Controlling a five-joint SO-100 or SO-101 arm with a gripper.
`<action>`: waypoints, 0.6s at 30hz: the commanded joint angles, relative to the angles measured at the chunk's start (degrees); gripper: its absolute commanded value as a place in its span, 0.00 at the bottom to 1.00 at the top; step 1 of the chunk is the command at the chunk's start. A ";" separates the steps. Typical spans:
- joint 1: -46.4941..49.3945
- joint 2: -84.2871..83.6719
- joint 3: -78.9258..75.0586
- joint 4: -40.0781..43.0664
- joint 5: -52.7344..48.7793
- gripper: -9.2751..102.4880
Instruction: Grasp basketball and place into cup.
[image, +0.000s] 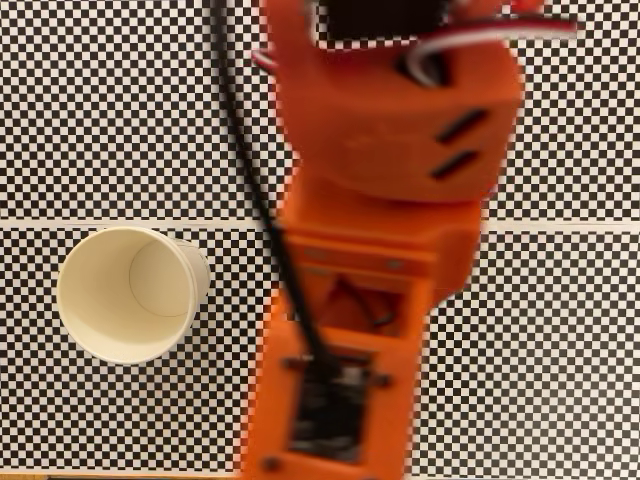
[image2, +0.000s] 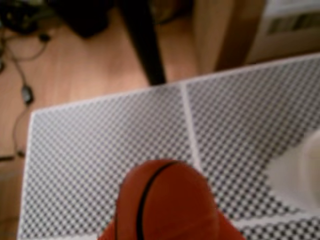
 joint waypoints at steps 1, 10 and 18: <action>2.90 3.52 -3.52 0.09 -1.41 0.08; 9.93 3.52 -6.86 -0.44 -3.16 0.08; 16.08 0.35 -12.92 -0.09 -3.52 0.08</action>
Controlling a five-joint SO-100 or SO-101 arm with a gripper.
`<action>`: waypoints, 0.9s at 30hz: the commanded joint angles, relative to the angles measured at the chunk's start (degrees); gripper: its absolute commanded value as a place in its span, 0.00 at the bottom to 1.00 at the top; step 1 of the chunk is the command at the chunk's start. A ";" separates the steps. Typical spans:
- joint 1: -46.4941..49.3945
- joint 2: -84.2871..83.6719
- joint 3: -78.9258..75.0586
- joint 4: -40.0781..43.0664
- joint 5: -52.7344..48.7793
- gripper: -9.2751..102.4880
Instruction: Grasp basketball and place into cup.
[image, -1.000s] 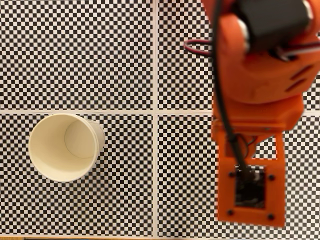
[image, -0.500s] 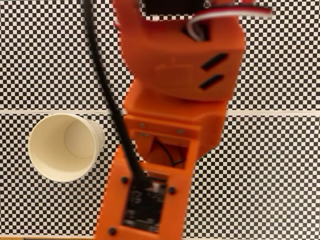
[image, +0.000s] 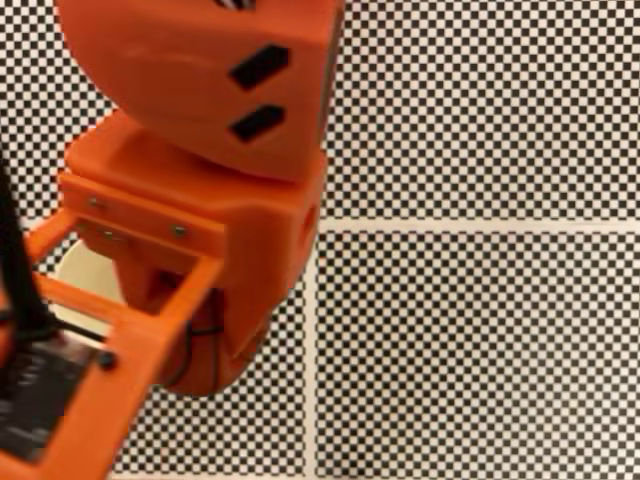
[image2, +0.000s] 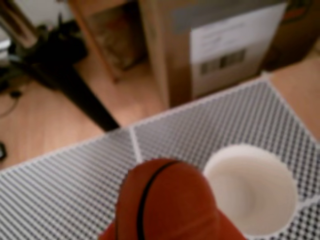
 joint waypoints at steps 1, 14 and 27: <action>3.08 -0.79 -5.36 -0.09 -0.35 0.08; 11.78 -3.52 -6.42 -0.35 -4.31 0.08; 15.82 -9.67 -9.05 0.09 -7.82 0.08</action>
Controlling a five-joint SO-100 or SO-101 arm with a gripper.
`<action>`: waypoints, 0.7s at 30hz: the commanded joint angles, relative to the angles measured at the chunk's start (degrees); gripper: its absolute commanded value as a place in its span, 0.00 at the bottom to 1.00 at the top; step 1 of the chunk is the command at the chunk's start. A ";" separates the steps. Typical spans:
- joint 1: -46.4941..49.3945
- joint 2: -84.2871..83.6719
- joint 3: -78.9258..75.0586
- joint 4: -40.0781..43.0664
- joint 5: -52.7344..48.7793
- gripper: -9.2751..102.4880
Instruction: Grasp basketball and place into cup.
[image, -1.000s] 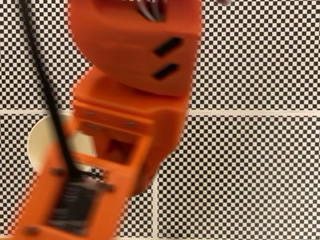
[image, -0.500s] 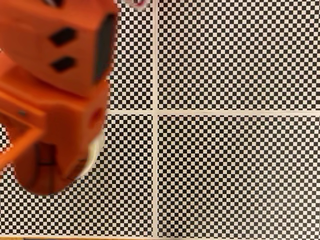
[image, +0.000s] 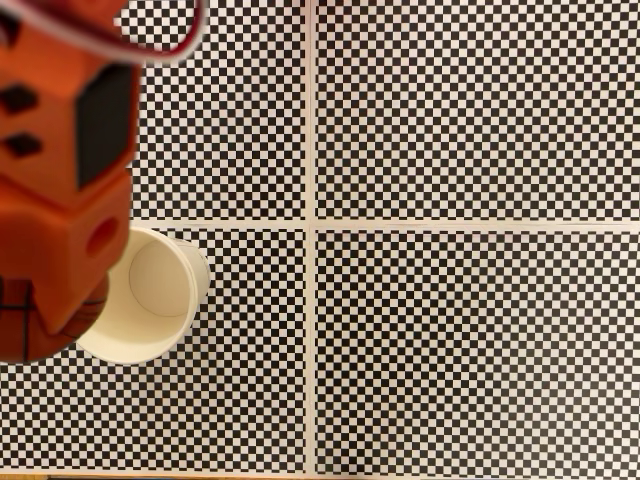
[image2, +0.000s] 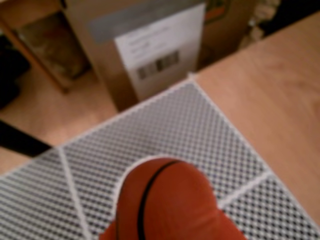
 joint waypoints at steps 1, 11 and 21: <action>0.35 -0.44 -2.81 0.09 -1.23 0.08; -0.62 -5.10 -2.55 0.26 -2.64 0.08; -2.90 -7.29 -2.46 1.23 -2.46 0.08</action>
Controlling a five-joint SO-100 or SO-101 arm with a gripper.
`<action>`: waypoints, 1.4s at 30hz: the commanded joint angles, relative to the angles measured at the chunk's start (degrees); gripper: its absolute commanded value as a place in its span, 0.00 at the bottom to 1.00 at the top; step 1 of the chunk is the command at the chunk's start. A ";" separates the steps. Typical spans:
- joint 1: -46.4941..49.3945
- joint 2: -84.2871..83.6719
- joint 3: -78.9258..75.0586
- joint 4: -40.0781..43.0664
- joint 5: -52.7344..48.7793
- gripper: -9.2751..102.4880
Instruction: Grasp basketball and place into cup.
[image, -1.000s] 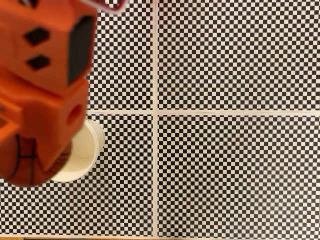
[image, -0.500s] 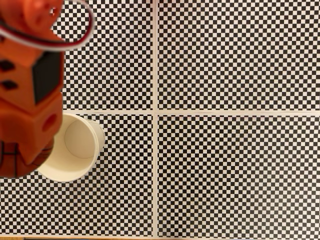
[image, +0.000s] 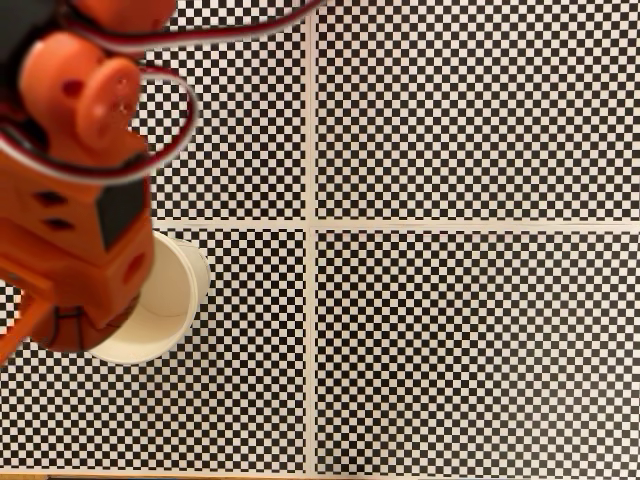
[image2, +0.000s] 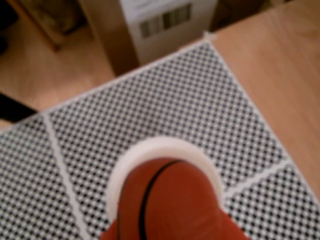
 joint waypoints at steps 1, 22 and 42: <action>-0.53 0.18 -2.20 0.09 0.35 0.08; -0.44 -3.87 -7.38 0.09 1.14 0.08; 0.18 -5.80 -9.14 0.44 0.09 0.27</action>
